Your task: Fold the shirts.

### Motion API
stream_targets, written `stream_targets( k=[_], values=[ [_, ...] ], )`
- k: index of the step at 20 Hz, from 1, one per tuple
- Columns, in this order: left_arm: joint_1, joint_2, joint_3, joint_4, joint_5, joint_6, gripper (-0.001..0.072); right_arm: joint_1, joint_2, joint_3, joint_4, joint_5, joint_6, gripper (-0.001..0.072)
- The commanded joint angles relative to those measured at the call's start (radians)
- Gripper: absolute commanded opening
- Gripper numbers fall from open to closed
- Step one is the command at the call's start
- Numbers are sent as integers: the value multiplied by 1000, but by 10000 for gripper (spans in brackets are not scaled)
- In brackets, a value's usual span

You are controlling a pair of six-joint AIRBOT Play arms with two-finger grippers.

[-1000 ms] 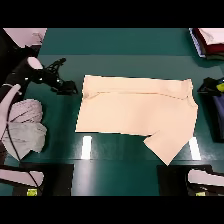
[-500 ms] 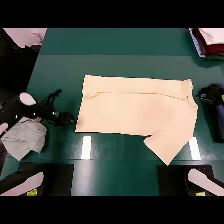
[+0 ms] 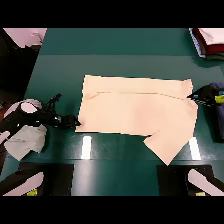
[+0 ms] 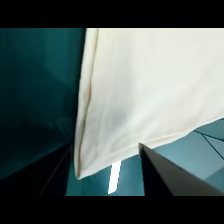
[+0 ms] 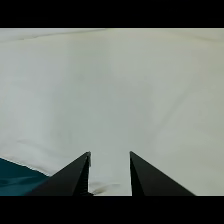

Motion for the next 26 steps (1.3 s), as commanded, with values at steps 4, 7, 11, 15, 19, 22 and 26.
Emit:
stream_targets(
  k=[4, 7, 11, 15, 19, 22, 26],
  values=[
    [-1, 1, -4, -20, -44, 3, 496, 6, 2, -2, 10, -1, 0, 286],
    [-22, 1, -5, -19, -32, 2, 496, 6, 2, -2, 8, -8, 0, 286],
    [-135, -7, -4, -19, 50, -17, 315, 6, 2, -2, 5, -16, 0, 286],
    [-130, -2, 48, 13, 37, -74, 27, -23, 2, -3, 0, 14, 0, 285],
    [-130, 42, 160, 97, 2, -100, 26, -140, 40, -78, -163, 82, 17, 285],
    [-130, 56, 196, 89, 2, -103, 27, -236, 97, -256, -312, 75, 79, 355],
    [-130, 55, 195, 90, 19, -102, 27, -307, 106, -473, -340, 50, 81, 445]
  ],
)
